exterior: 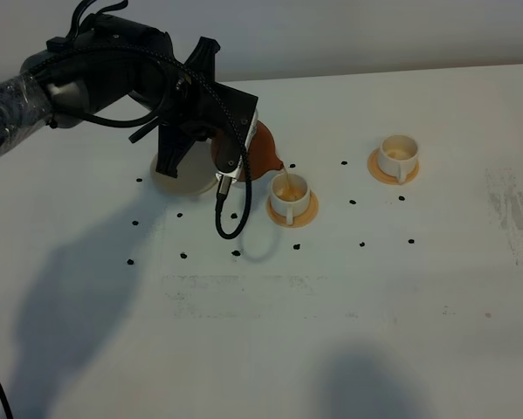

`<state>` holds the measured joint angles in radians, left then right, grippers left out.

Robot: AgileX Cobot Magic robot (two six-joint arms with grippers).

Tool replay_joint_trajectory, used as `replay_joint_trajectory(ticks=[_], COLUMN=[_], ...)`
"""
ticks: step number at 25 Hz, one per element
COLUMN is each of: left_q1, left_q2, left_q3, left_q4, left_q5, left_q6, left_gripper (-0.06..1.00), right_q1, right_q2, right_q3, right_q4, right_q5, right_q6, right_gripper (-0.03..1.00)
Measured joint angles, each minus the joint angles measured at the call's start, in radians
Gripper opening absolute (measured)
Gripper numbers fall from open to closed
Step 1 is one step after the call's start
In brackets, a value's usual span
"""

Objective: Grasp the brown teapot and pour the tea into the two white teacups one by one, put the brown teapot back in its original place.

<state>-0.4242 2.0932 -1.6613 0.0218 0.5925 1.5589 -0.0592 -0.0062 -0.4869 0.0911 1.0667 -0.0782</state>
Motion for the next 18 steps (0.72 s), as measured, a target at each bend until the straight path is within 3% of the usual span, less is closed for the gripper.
replay_joint_trajectory(ticks=[18], left_q1=[-0.011], left_q2=[0.0], left_q3=[0.0], left_q4=[0.028], left_q5=[-0.029], left_q6=[0.088], left_gripper=[0.1], right_q1=[0.0], right_q2=[0.0], right_q3=[0.0], right_q4=[0.0], right_q5=[0.0], right_q6=[0.0], right_gripper=[0.51])
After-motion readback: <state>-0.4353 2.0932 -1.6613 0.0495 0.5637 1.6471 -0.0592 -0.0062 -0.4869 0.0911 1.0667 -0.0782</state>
